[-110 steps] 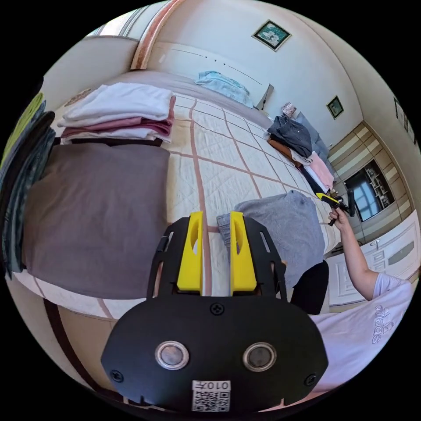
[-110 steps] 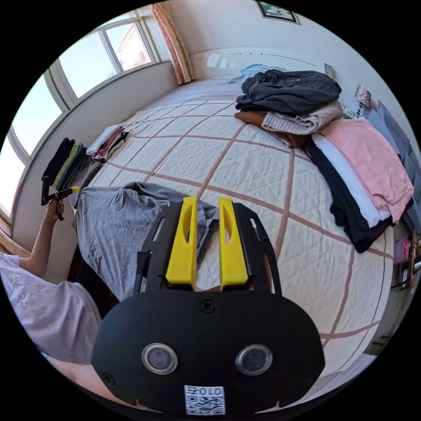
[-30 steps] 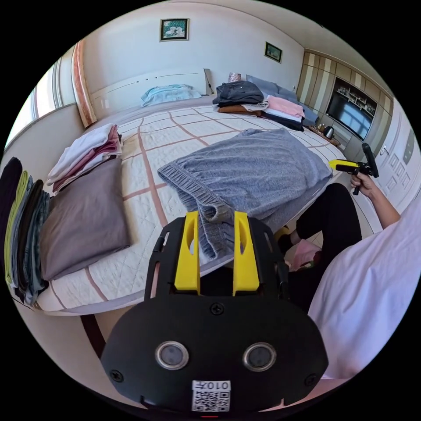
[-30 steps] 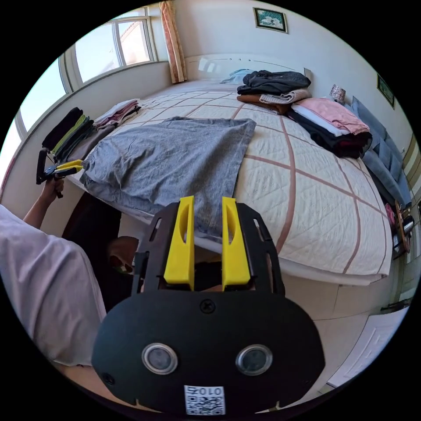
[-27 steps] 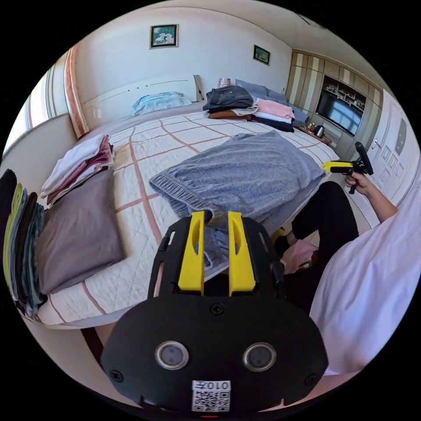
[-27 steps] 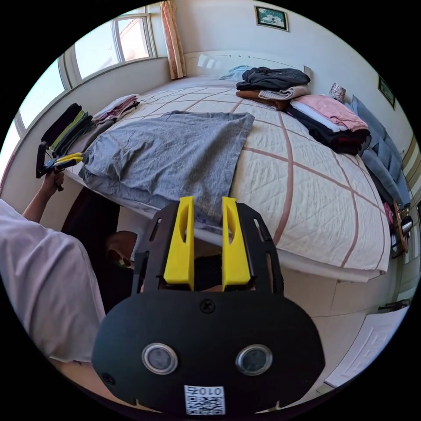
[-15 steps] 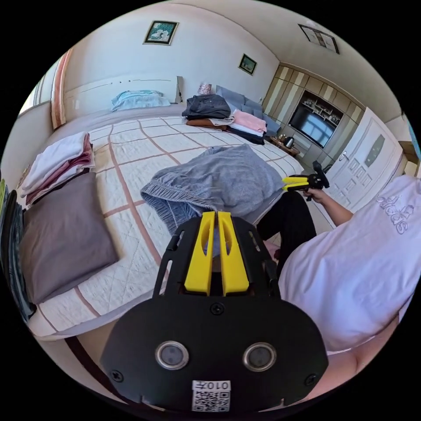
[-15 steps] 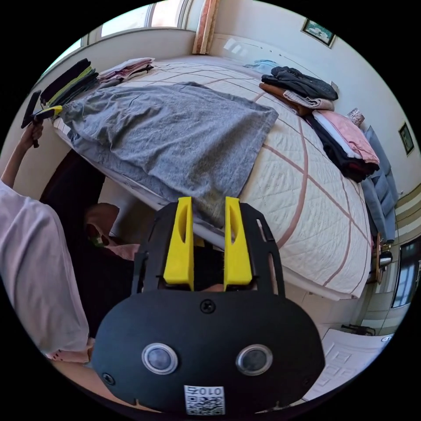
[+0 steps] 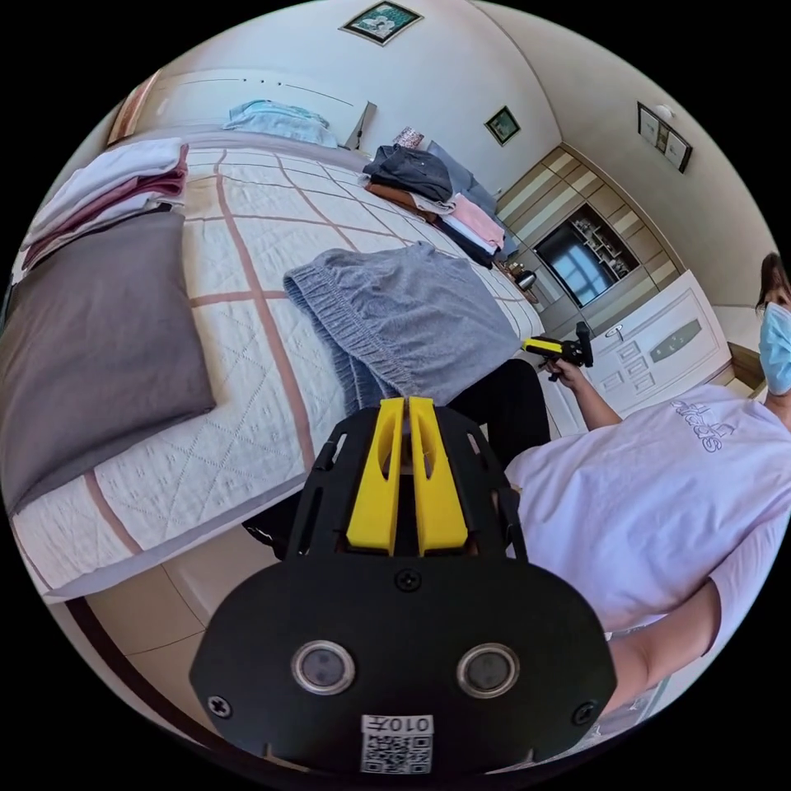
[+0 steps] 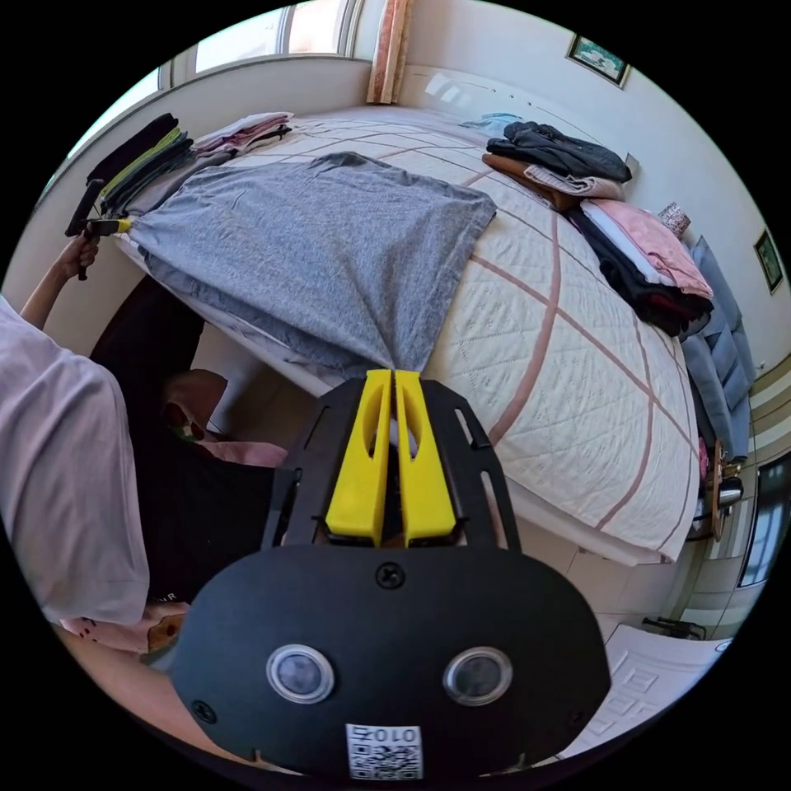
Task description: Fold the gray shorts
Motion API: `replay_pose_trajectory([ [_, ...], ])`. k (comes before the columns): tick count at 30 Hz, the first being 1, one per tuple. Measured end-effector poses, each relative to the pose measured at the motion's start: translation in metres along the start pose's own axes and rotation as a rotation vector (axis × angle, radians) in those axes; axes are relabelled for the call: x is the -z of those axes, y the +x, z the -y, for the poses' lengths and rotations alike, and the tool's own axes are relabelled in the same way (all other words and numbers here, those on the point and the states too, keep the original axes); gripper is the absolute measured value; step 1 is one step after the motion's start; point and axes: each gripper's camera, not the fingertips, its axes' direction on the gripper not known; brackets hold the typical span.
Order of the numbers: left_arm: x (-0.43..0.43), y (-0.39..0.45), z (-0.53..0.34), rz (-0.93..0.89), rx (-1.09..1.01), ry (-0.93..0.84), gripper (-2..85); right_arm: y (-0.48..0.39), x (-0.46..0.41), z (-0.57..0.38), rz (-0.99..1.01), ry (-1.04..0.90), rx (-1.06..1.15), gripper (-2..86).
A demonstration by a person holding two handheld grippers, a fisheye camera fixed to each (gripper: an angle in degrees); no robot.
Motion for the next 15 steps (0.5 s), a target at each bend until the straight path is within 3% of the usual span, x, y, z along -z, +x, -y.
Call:
replay_pose_trajectory([
  [10, -0.017, -0.004, -0.027, 0.087, 0.057, -0.030, 0.0, 0.001, 0.015, 0.006, 0.036, -0.079, 0.008, 5.1],
  [13, 0.007, 0.017, -0.032, 0.122, 0.054, 0.087, -0.1, -0.017, 0.058, 0.016, 0.071, 0.101, 0.023, 4.7],
  [15, 0.009, 0.039, -0.020, 0.127, -0.021, 0.132, -0.1, -0.041, 0.087, 0.038, 0.117, 0.342, 0.056, 4.9],
])
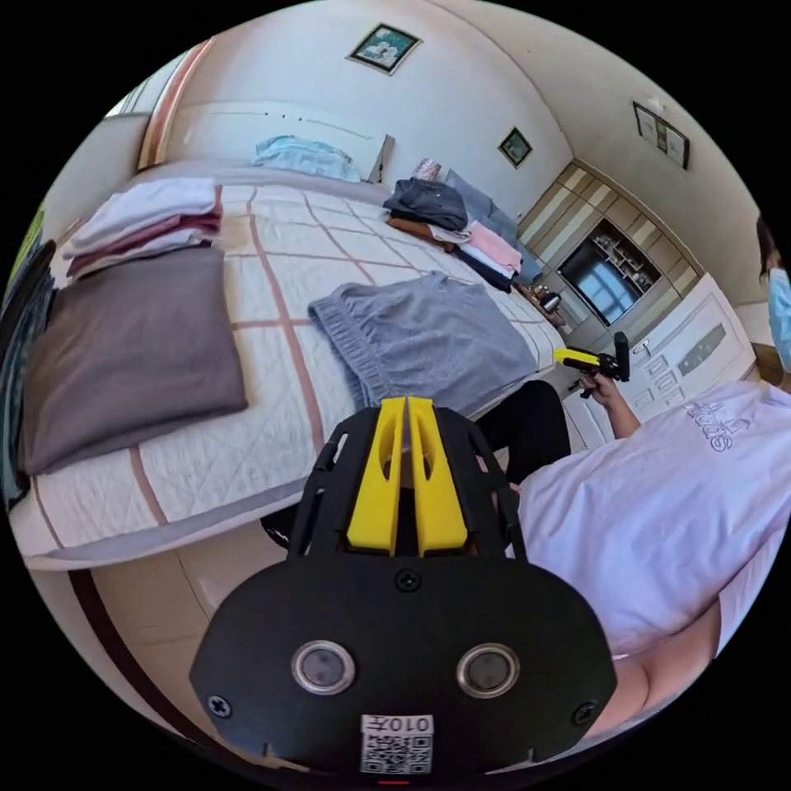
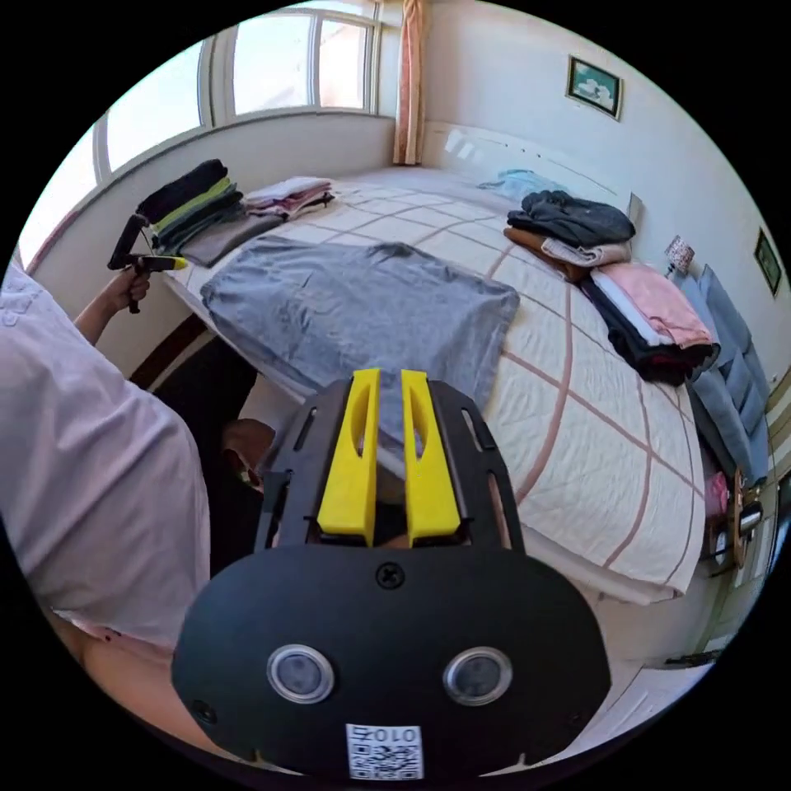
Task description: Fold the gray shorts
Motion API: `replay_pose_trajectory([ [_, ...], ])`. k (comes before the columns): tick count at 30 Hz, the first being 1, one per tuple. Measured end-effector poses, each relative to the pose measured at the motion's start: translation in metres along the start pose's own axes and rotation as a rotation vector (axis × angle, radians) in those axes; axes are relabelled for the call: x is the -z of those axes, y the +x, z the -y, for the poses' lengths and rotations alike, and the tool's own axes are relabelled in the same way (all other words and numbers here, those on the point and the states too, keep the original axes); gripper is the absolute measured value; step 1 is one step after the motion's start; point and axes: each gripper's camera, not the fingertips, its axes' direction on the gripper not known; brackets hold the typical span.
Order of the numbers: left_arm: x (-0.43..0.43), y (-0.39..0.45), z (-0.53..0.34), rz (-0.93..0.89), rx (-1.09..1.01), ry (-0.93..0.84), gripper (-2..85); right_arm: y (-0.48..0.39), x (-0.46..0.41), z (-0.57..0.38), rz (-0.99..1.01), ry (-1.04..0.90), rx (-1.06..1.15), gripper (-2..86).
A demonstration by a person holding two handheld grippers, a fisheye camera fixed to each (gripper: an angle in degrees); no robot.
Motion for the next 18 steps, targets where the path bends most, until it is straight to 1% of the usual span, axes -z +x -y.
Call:
replay_pose_trajectory([
  [1, -0.010, 0.013, 0.012, -0.008, -0.048, -0.002, -0.1, -0.005, -0.001, 0.008, 0.025, 0.050, 0.004, 4.9],
  [2, -0.027, 0.024, 0.025, -0.033, -0.099, -0.019, -0.1, -0.016, -0.010, 0.024, 0.097, 0.110, 0.023, 5.0],
  [3, -0.038, 0.028, 0.030, -0.048, -0.121, -0.033, -0.1, -0.028, -0.027, 0.042, 0.183, 0.107, 0.068, 5.0],
  [4, -0.060, 0.034, 0.039, -0.067, -0.147, -0.072, 0.0, -0.034, -0.037, 0.051, 0.218, 0.083, 0.090, 5.0],
  [5, -0.081, 0.038, 0.043, -0.082, -0.168, -0.102, 0.0, -0.048, -0.057, 0.069, 0.263, 0.016, 0.127, 5.0],
  [6, -0.089, 0.039, 0.043, -0.089, -0.175, -0.113, 0.0, -0.064, -0.074, 0.083, 0.291, -0.020, 0.173, 5.1],
  [7, -0.104, 0.040, 0.043, -0.089, -0.177, -0.138, 0.1, -0.071, -0.081, 0.088, 0.298, -0.024, 0.193, 5.1],
  [10, -0.133, 0.034, 0.033, 0.017, -0.168, -0.253, 0.1, -0.101, -0.114, 0.106, 0.303, -0.090, 0.257, 5.1],
  [11, -0.143, 0.028, 0.026, 0.053, -0.160, -0.291, 0.1, -0.107, -0.132, 0.110, 0.280, -0.156, 0.260, 5.0],
  [12, -0.145, 0.024, 0.022, 0.045, -0.151, -0.296, 0.2, -0.113, -0.152, 0.111, 0.245, -0.240, 0.272, 4.9],
  [13, -0.144, 0.018, 0.016, 0.008, -0.121, -0.278, 0.3, -0.115, -0.160, 0.111, 0.228, -0.268, 0.278, 4.8],
  [15, -0.124, 0.018, 0.007, 0.014, -0.091, -0.211, 0.6, -0.119, -0.162, 0.114, 0.214, -0.265, 0.295, 4.7],
  [16, -0.103, 0.018, -0.002, 0.057, -0.050, -0.147, 0.9, -0.120, -0.160, 0.116, 0.213, -0.268, 0.296, 4.9],
  [17, -0.080, 0.011, -0.016, 0.107, 0.045, -0.081, 1.4, -0.122, -0.153, 0.121, 0.204, -0.269, 0.284, 5.3],
  [18, -0.070, 0.006, -0.025, 0.134, 0.107, -0.050, 1.6, -0.125, -0.141, 0.124, 0.200, -0.238, 0.271, 6.7],
])
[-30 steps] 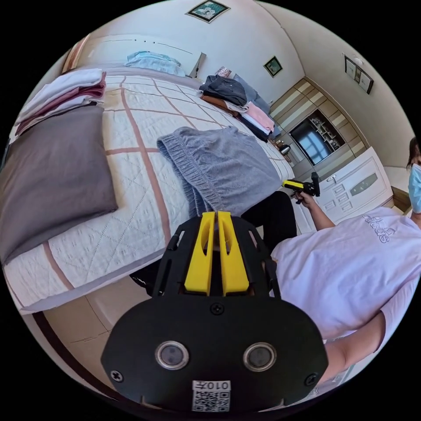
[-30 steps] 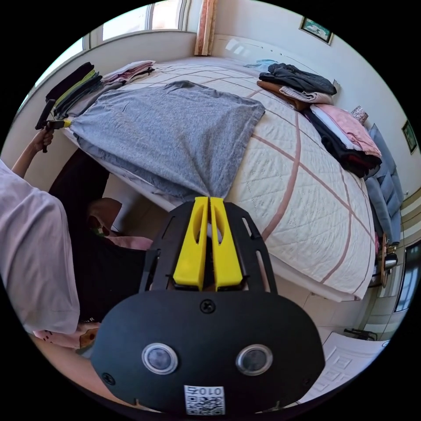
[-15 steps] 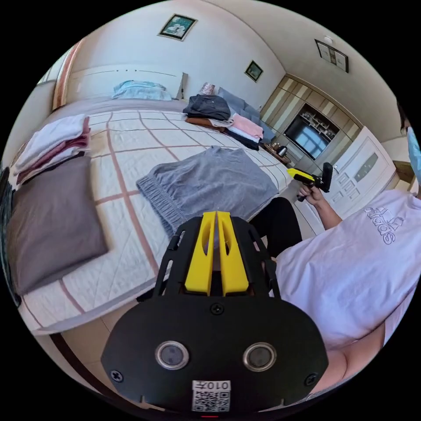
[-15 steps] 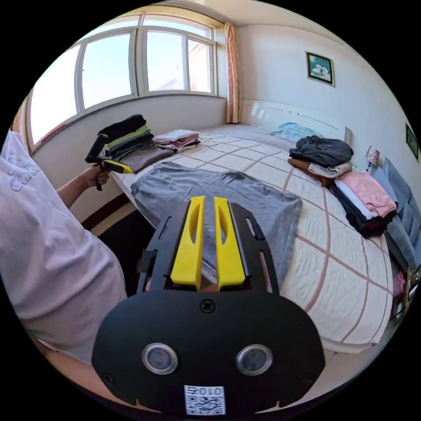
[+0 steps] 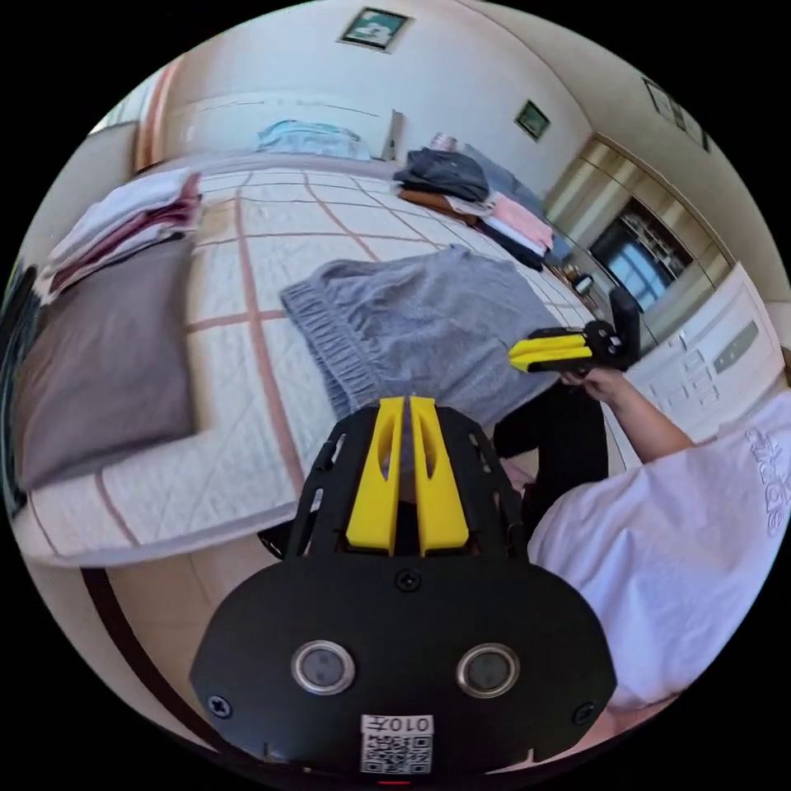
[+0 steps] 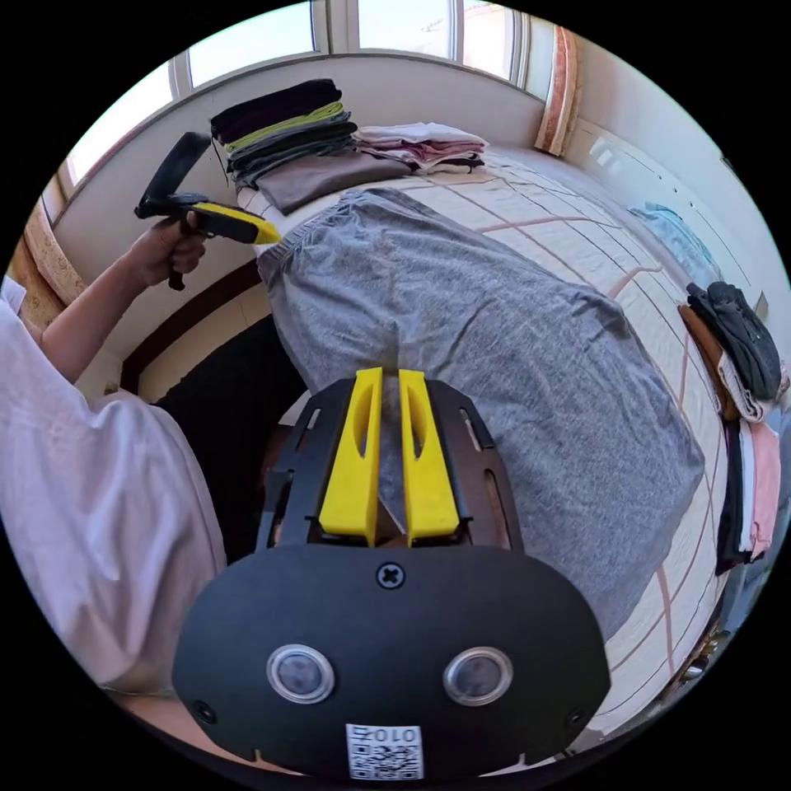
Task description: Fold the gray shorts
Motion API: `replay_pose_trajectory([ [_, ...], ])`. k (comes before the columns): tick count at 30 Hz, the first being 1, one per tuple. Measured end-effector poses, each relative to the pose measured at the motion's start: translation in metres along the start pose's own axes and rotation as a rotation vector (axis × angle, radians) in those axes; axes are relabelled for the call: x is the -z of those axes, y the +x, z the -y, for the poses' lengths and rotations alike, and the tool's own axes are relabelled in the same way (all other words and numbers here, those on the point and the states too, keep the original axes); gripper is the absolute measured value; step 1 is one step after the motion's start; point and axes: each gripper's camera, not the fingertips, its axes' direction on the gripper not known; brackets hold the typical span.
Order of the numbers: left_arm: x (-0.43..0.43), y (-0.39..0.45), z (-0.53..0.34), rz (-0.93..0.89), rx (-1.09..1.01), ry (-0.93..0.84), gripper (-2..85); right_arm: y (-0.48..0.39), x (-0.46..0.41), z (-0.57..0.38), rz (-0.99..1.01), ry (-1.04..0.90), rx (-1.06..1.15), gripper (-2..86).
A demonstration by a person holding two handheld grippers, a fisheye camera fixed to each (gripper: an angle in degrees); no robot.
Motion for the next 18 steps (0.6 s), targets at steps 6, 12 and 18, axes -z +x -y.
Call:
replay_pose_trajectory([
  [6, 0.000, -0.064, -0.082, -0.049, 0.340, 0.046, 5.7, -0.055, 0.020, 0.034, 0.023, 0.130, 0.058, 10.6],
  [12, -0.023, -0.086, -0.113, -0.257, 0.356, 0.115, 8.2, -0.094, 0.008, 0.067, 0.044, 0.104, 0.144, 10.1],
  [18, -0.038, -0.130, -0.141, -0.377, 0.426, 0.147, 8.1, -0.120, -0.007, 0.082, 0.082, 0.070, 0.168, 9.6],
])
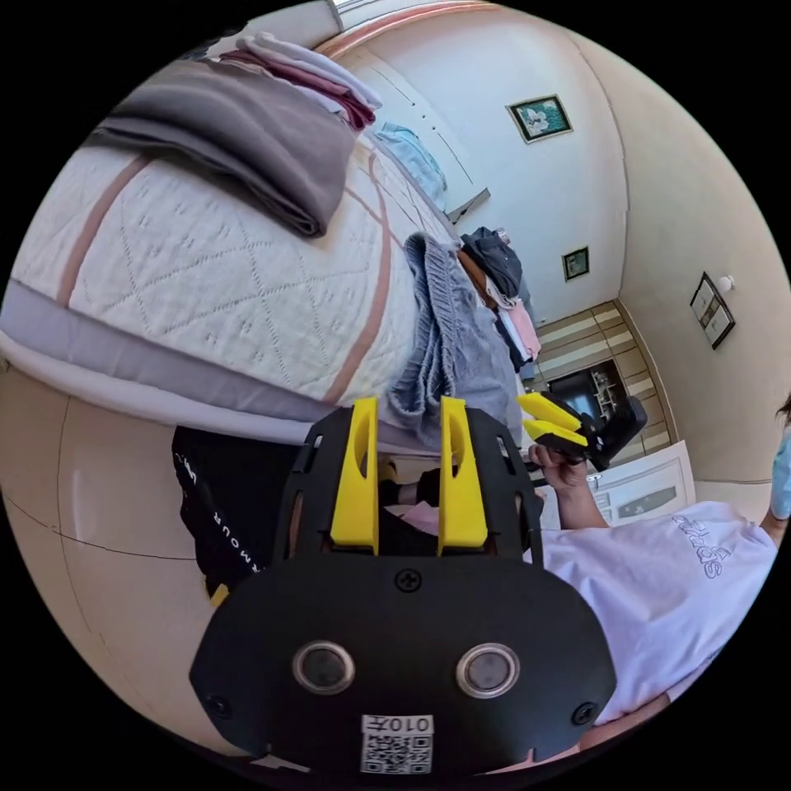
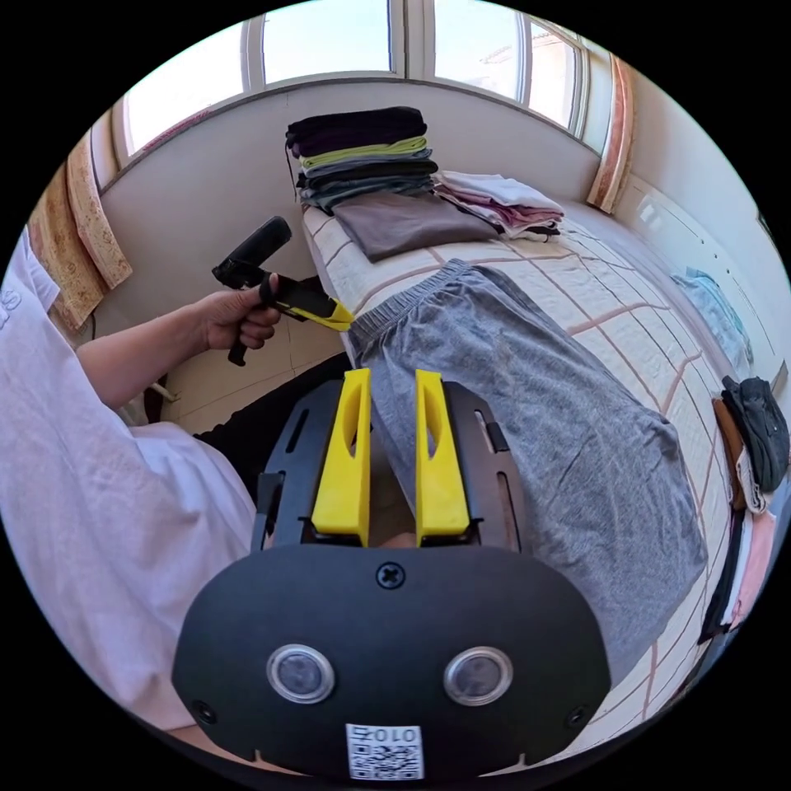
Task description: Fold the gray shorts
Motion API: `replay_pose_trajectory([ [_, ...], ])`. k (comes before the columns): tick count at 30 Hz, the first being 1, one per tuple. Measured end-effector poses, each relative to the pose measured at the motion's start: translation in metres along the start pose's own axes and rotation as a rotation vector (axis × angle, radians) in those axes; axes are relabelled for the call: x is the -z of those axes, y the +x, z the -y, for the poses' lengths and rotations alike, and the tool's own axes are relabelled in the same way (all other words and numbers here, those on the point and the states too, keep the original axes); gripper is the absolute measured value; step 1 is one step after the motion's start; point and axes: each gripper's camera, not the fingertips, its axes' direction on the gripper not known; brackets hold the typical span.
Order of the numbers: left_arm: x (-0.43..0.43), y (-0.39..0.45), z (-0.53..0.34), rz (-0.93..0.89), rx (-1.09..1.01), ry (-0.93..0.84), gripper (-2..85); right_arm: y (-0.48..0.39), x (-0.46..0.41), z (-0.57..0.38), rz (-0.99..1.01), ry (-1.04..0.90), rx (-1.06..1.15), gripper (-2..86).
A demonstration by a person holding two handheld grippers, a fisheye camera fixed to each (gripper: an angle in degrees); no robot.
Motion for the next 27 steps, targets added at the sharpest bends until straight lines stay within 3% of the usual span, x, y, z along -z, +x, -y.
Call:
replay_pose_trajectory([
  [4, -0.004, -0.016, 0.001, -0.116, 0.001, -0.003, 6.5, -0.019, -0.015, 0.013, -0.028, -0.013, 0.025, 10.4],
  [14, 0.027, -0.004, 0.021, -0.198, 0.027, 0.002, 2.0, -0.099, -0.050, 0.064, -0.215, 0.006, 0.052, 13.5],
  [20, 0.037, 0.011, 0.040, -0.258, 0.007, 0.040, 2.0, -0.126, -0.064, 0.077, -0.485, -0.005, 0.093, 9.7],
  [27, 0.063, 0.012, 0.078, -0.174, -0.035, 0.057, 6.2, -0.109, -0.028, 0.053, -0.351, 0.100, -0.008, 5.8],
])
